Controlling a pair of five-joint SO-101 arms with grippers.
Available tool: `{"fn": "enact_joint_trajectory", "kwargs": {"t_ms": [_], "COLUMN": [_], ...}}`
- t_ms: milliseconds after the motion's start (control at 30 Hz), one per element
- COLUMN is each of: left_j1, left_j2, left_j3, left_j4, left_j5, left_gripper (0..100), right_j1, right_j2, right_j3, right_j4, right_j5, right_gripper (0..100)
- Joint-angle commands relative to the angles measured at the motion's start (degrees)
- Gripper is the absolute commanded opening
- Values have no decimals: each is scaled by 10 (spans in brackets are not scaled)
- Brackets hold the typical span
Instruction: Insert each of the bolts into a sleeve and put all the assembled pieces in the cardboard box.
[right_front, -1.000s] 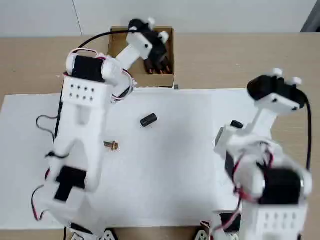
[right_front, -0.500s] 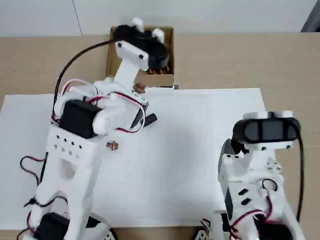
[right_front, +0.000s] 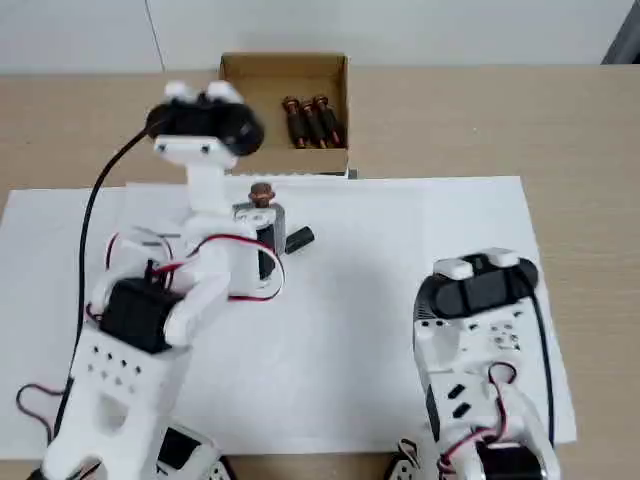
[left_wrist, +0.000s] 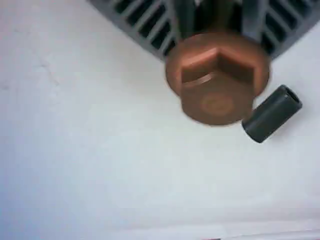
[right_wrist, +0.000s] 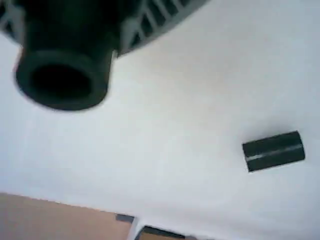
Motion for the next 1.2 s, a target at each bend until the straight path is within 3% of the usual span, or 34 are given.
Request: {"fn": "enact_joint_trajectory", "kwargs": {"t_ms": [0,167,300,467,767,1167], "left_j1": [4,4,4,4,3,4], "left_j2": [-69,-185,-303,-450,-615,-622], "left_j3": [55,186,304,430,528,534], "left_j4": [-47,-136,-226,-300,-307,-319], "left_j5": [60,116,118,118,120,182], "left_gripper": [5,6,6,6,6,6], "right_j1": [-24,-64,-78,-145,-237,-299], "right_j2": [-2,-2,-2,-2,-2,-2], "right_j3": [10,59,108,171,242,258], "right_j4": [-28,-99,-168,-230,-331,-335], "right_j5": [5,5,6,38,79,98], "right_gripper": [2,2,2,2,2,2]}}
